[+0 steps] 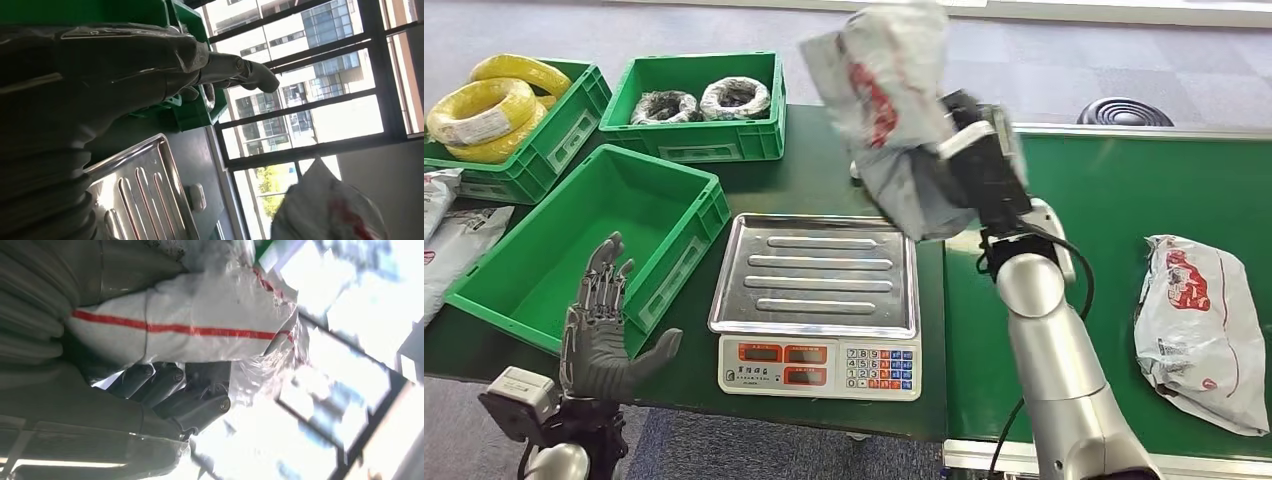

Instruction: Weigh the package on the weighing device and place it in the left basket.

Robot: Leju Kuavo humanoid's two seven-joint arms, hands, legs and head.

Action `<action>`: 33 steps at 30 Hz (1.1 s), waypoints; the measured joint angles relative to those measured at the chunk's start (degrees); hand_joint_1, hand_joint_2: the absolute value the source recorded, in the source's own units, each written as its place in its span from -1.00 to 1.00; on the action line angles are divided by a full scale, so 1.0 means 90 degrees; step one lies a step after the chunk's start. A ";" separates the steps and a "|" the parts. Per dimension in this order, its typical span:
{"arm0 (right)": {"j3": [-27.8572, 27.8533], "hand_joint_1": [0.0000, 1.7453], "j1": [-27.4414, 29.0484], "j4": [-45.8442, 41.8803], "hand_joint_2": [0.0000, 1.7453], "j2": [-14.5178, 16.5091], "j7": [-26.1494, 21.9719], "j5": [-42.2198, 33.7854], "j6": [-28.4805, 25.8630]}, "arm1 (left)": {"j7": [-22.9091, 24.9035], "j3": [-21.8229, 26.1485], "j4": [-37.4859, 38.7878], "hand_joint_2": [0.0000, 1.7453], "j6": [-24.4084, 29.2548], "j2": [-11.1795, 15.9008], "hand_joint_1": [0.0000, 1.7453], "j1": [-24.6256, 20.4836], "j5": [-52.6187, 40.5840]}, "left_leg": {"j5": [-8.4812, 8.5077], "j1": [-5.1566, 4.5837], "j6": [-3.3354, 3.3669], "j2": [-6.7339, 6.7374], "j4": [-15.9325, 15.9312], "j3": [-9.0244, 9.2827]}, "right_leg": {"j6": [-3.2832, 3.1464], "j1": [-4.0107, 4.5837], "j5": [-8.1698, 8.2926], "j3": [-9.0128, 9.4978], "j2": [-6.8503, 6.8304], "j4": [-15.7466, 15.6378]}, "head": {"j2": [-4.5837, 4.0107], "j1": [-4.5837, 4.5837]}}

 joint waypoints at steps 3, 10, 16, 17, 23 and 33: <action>0.0494 1.00 -0.0259 0.1001 1.00 0.0106 -0.0066 0.0097 0.0873 | 0.0089 0.0066 0.0240 1.00 -0.0129 -0.0071 -1.00 -0.0302 -0.0056 | 0.0015 0.0005 -0.0004 -0.0034 0.0000 -0.0013 | 0.0000 0.0005 0.0001 -0.0001 -0.0027 0.0004 | 0.0000 -0.0001; 0.1263 1.00 -0.0649 0.2612 1.00 0.0290 -0.0202 0.0335 0.1231 | 0.0261 0.0383 0.0483 1.00 -0.0242 -0.0183 -1.00 -0.0619 -0.0134 | 0.0017 0.0007 -0.0006 -0.0036 0.0001 -0.0025 | -0.0001 0.0007 0.0000 -0.0009 -0.0028 0.0003 | 0.0000 0.0001; 0.1556 -1.00 -0.0937 0.3064 1.00 0.0283 -0.0139 0.0538 0.1488 | 0.0297 0.0661 0.0591 1.00 -0.0324 -0.0228 -1.00 -0.0743 -0.0208 | 0.0016 0.0005 -0.0005 -0.0035 0.0002 -0.0024 | -0.0001 0.0005 0.0001 -0.0012 -0.0027 0.0001 | 0.0000 0.0001; 0.1593 -1.00 -0.0970 0.3100 1.00 0.0276 -0.0135 0.0595 0.1484 | 0.0299 0.0701 0.0606 1.00 -0.0340 -0.0231 -1.00 -0.0758 -0.0235 | 0.0016 0.0005 -0.0005 -0.0035 0.0002 -0.0023 | -0.0001 0.0005 0.0002 -0.0013 -0.0026 0.0001 | 0.0000 0.0001; 0.1697 -1.00 -0.0992 0.3007 1.00 0.0154 -0.0433 0.0695 0.1067 | 0.0279 0.0800 0.0718 1.00 -0.0269 -0.0234 -1.00 -0.0814 -0.0757 | 0.0016 0.0006 -0.0005 -0.0032 0.0002 -0.0021 | -0.0001 0.0006 0.0002 -0.0017 -0.0025 0.0001 | 0.0000 0.0000; 0.0807 -1.00 -0.0027 0.0956 1.00 -0.0140 -0.1368 0.0216 -0.0550 | 0.1206 -0.0144 0.1494 1.00 0.0139 -0.0228 -1.00 -0.1594 -0.2606 | 0.0016 0.0001 -0.0005 -0.0032 0.0006 -0.0026 | 0.0000 0.0001 0.0004 -0.0022 -0.0026 -0.0001 | 0.0000 0.0000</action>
